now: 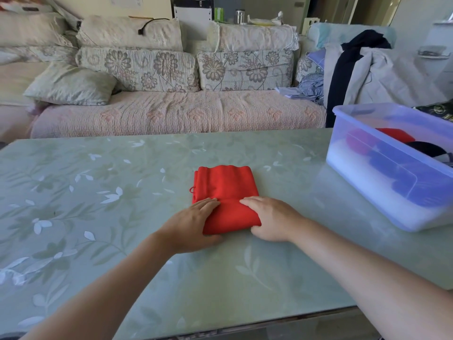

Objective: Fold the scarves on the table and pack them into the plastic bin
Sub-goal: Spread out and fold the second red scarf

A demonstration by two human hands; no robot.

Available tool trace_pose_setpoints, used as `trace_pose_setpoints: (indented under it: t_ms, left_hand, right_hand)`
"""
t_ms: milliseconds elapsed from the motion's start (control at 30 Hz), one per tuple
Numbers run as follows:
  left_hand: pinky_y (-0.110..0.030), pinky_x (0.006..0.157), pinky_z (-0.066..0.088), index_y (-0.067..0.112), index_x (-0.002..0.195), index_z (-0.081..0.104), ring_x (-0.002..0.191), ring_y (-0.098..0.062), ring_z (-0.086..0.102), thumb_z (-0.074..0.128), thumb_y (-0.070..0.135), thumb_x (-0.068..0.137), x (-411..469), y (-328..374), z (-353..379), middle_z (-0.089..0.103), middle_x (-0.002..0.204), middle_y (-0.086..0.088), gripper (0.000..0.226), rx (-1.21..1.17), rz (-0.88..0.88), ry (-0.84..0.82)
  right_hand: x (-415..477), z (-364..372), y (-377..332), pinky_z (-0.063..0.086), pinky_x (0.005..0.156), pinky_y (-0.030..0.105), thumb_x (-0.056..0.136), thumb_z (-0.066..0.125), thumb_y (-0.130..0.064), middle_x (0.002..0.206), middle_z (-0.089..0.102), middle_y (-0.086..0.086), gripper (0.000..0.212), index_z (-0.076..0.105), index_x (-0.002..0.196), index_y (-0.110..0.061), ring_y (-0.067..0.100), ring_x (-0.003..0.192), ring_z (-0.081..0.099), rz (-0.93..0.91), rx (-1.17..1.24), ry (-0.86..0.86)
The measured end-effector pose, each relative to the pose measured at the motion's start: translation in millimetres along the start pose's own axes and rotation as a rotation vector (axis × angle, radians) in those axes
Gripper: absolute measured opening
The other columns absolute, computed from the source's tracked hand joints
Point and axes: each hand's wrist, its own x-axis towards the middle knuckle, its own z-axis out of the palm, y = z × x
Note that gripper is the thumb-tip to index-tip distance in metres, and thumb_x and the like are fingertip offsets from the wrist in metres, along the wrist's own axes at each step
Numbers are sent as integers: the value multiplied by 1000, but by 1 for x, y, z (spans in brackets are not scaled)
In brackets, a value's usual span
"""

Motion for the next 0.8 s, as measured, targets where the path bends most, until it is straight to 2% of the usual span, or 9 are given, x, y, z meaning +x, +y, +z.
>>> trace_pose_setpoints:
  t_ms: [67,133,233,300,367,467,567,667,800]
  left_hand:
    - [-19,111,27,24,149,34,138,-12,39,58,64,71,-5,-4,-4,39,152,4,91,-54,1,19]
    - [-18,98,40,23,135,53,118,-11,55,65,43,72,-8,-4,-7,56,132,7,67,-132,7,80]
    - [-20,73,45,27,98,70,78,-2,59,67,25,74,-11,4,-14,65,85,16,24,-311,-36,195]
    - [-22,61,44,29,83,67,64,-5,57,71,28,80,-10,7,-20,63,68,12,5,-397,-127,216]
    - [-26,61,46,26,82,64,63,-9,57,72,34,84,-7,7,-23,64,68,6,11,-465,-231,252]
    - [-33,65,47,20,85,63,68,-17,58,67,39,88,-2,9,-23,65,75,-3,20,-545,-347,307]
    - [-30,72,51,24,95,64,79,-12,64,66,44,89,0,12,-21,68,84,7,20,-618,-370,340]
    - [-24,74,52,30,102,61,84,-4,64,74,45,82,4,8,-24,68,90,11,28,-676,-343,295]
    - [-35,72,51,20,94,58,80,-16,63,69,51,83,28,-3,-21,66,85,2,34,-520,-463,287]
  right_hand:
    - [1,-3,1,39,107,26,81,63,-31,145,53,-7,64,49,143,-29,16,130,50,63,114,41]
    - [0,-11,4,46,92,23,78,63,-31,122,67,-9,49,62,127,-34,15,110,61,115,213,63]
    - [-3,-24,10,43,71,22,76,65,-33,87,67,-15,21,70,96,-33,11,85,62,169,329,-4]
    - [-4,-29,15,41,66,26,70,66,-40,71,60,-13,22,66,81,-20,11,72,59,191,435,-43]
    - [-5,-31,19,42,67,30,65,66,-48,65,56,-10,35,61,73,-14,10,65,56,223,592,-35]
    - [-5,-27,22,54,71,36,67,69,-53,67,62,-6,42,66,76,-11,14,68,63,260,753,22]
    - [-1,-18,19,52,72,32,86,66,-49,73,68,-3,38,66,78,-12,15,73,66,251,590,195]
    - [5,-13,14,48,72,30,92,61,-48,82,70,-6,31,65,84,-18,12,80,65,255,551,325]
    - [22,-8,17,43,72,30,94,54,-56,87,67,-6,37,64,92,-20,16,85,63,351,505,375]
